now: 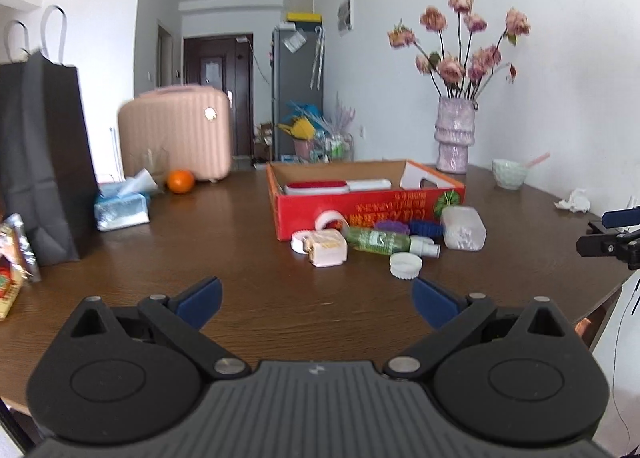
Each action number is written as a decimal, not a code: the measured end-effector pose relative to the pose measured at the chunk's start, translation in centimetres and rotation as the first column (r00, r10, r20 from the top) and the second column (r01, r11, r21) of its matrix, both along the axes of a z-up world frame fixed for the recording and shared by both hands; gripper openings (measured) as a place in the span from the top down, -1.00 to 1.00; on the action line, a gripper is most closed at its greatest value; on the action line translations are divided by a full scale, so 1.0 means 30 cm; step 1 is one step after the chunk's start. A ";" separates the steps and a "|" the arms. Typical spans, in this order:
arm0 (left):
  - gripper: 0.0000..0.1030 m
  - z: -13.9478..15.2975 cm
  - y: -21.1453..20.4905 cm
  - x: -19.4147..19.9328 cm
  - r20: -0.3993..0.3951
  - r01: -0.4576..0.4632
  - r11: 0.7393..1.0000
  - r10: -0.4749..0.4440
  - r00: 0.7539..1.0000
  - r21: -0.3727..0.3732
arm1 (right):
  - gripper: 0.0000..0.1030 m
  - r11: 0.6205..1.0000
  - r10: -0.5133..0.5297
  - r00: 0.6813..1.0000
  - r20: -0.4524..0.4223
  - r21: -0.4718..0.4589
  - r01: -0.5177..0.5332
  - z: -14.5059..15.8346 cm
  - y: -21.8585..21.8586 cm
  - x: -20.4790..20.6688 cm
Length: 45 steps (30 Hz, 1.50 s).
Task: Organize rigid objects
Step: 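Grasp the beige cube plug with left tool while right tool grasps a white bottle cap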
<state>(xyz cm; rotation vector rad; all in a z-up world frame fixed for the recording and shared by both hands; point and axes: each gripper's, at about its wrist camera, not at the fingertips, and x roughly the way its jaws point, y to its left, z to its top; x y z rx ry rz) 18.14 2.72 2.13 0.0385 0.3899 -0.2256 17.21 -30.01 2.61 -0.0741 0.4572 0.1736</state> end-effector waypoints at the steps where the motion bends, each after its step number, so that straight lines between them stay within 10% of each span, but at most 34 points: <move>1: -1.00 -0.012 -0.010 0.028 -0.016 0.007 1.000 -0.007 1.000 -0.003 | -1.00 1.000 -0.007 1.000 -0.013 -0.007 0.007 -0.010 0.002 0.020; 18: -0.92 -0.186 -0.339 0.531 -0.200 0.197 0.980 -0.196 0.960 -0.017 | -1.00 0.999 -0.046 0.995 -0.088 0.009 0.047 -0.123 -0.011 0.366; 28: -0.89 -0.167 -0.188 0.648 -0.140 0.003 1.000 -0.002 0.990 0.002 | -0.90 0.993 -0.018 0.996 -0.091 0.116 0.029 -0.168 0.021 0.577; 31: -0.78 -0.179 -0.168 0.709 -0.196 -0.003 1.000 -0.001 0.981 -0.022 | -0.87 0.994 0.006 1.000 -0.030 0.106 -0.003 -0.159 0.084 0.608; 36: -0.01 -0.198 -0.143 0.745 -0.240 0.003 0.998 -0.019 0.971 -0.070 | -0.76 0.987 0.143 0.990 -0.002 0.068 -0.143 -0.157 0.192 0.601; 45: 0.06 -0.186 -0.092 0.593 -0.248 0.009 0.999 -0.017 0.969 -0.035 | -0.26 0.963 0.269 0.958 -0.103 0.046 -0.266 -0.182 0.277 0.518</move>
